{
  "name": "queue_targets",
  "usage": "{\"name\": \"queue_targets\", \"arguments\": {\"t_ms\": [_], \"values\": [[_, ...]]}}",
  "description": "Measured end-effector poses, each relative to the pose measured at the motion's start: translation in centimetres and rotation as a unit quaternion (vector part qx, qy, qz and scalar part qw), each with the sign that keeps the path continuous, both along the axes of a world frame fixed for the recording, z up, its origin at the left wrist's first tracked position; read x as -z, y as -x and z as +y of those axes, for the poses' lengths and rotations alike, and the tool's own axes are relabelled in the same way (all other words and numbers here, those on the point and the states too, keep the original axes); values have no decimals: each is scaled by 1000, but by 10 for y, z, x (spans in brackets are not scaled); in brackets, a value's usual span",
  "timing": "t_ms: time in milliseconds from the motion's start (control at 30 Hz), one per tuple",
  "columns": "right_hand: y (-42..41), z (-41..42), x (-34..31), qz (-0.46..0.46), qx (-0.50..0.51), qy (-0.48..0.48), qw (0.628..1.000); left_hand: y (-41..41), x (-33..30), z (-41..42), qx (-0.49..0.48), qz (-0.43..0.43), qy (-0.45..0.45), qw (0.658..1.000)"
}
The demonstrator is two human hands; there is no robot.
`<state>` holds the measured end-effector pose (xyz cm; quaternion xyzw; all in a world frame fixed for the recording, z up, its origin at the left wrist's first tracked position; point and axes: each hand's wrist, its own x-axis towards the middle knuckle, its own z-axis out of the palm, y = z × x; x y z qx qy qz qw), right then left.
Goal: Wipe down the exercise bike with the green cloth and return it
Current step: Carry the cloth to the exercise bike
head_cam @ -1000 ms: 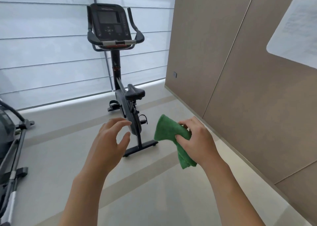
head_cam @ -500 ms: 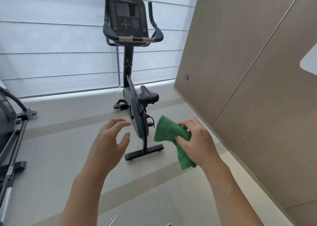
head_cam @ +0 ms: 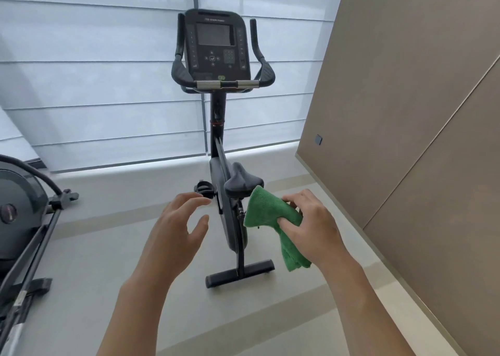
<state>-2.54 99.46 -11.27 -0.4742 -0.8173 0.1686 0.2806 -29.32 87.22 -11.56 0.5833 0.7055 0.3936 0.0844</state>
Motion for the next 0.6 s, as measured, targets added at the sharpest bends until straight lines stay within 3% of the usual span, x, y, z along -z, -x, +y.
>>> {"name": "queue_targets", "arguments": {"t_ms": [267, 600], "values": [[-8, 120, 2, 21, -30, 2, 999, -19, -10, 99, -29, 18, 21, 999], [-16, 190, 30, 40, -24, 46, 998, -29, 6, 191, 1, 52, 79, 996]]}}
